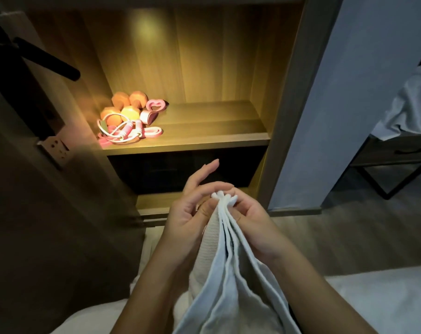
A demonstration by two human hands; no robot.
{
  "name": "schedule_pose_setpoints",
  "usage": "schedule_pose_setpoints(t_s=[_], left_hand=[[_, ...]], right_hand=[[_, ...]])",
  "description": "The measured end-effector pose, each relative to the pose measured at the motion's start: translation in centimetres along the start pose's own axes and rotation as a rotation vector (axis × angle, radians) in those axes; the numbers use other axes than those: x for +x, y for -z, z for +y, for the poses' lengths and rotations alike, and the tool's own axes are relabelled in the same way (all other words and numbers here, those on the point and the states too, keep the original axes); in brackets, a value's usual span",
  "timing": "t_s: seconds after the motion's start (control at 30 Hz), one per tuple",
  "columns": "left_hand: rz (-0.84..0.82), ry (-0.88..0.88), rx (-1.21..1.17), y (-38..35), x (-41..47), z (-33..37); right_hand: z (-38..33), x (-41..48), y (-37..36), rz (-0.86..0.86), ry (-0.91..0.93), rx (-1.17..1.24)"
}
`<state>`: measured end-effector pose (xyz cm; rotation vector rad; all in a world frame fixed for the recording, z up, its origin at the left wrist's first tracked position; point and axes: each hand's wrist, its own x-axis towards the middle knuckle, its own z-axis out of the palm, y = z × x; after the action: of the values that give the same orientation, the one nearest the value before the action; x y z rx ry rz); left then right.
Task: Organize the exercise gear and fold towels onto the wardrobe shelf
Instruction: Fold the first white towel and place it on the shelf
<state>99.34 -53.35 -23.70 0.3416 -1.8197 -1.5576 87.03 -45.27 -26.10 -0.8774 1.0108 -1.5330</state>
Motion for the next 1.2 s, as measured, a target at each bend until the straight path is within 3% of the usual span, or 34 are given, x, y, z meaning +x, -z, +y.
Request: schedule_pose_setpoints(t_s=[0.2, 0.43, 0.6, 0.87, 0.97, 1.07, 1.2], left_hand=[[-0.086, 0.084, -0.007, 0.7, 0.4, -0.8], [-0.076, 0.13, -0.022, 0.8, 0.7, -1.8], [-0.055, 0.153, -0.047, 0.6, 0.6, -2.2], [-0.045, 0.193, 0.287, 2.6, 0.6, -2.7], [0.034, 0.007, 0.468, 3.3, 0.5, -0.9], [-0.101, -0.107, 0.559, 3.3, -0.2, 1.5], [-0.403, 0.071, 0.635, 2.7, -2.8, 2.7]], right_hand=[[1.4, 1.4, 0.8, -0.006, -0.039, 0.125], [2.8, 1.8, 1.0, 0.034, -0.119, 0.268], [3.1, 1.7, 1.0, 0.073, -0.175, 0.226], [2.0, 2.6, 3.5, 0.05, -0.098, -0.018], [1.4, 3.3, 5.2, 0.067, -0.131, -0.094], [2.5, 3.9, 6.6, 0.118, -0.188, -0.119], [5.2, 4.2, 8.0, 0.237, -0.292, -0.071]])
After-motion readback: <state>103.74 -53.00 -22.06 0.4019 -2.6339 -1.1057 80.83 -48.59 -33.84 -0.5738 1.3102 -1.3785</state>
